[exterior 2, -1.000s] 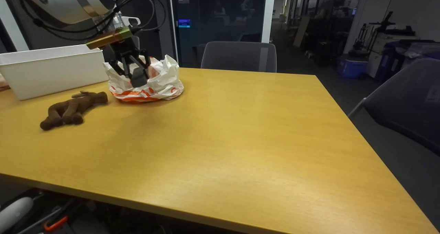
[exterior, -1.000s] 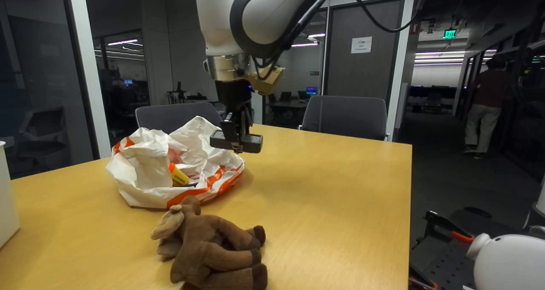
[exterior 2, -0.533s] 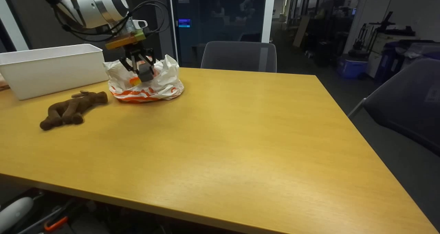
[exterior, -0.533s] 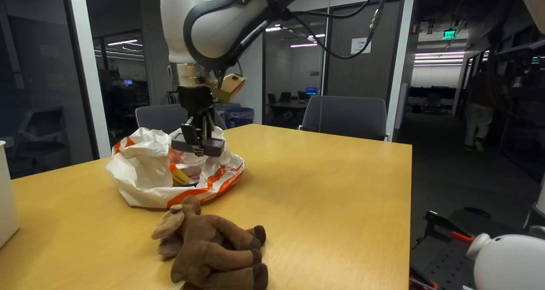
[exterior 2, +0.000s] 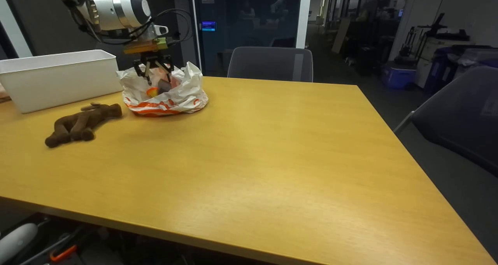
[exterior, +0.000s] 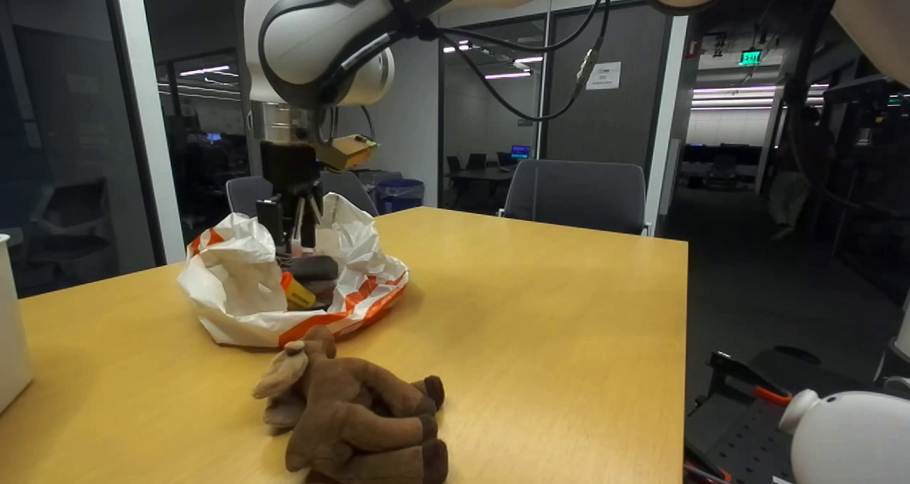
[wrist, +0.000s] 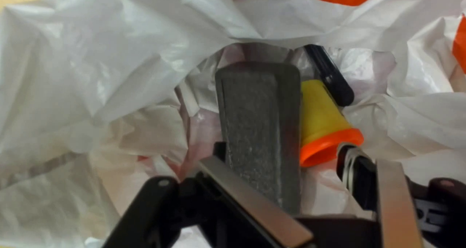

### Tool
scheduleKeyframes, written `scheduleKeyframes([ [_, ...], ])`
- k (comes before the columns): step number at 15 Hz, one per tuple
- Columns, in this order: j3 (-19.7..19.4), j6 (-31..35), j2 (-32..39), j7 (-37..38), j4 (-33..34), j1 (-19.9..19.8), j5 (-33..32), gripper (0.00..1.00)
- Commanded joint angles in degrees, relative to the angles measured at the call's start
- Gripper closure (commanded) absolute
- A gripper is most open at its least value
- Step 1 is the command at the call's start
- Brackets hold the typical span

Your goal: Put the yellow container, the duster and the moose toy in the plastic, then pull up the plastic

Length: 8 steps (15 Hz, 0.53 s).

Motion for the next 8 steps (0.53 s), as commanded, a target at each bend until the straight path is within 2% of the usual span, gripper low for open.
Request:
scheduleKeyframes([
  [1, -1.10, -4.97, -0.29, 2.32, 2.54, 2.15, 2.92, 0.00],
  [5, -0.78, -9.65, -5.83, 8.89, -4.01, 1.87, 2.50, 0.00],
  [8, -1.18, -12.12, -11.99, 13.69, -11.42, 1.63, 1.17, 0.00],
])
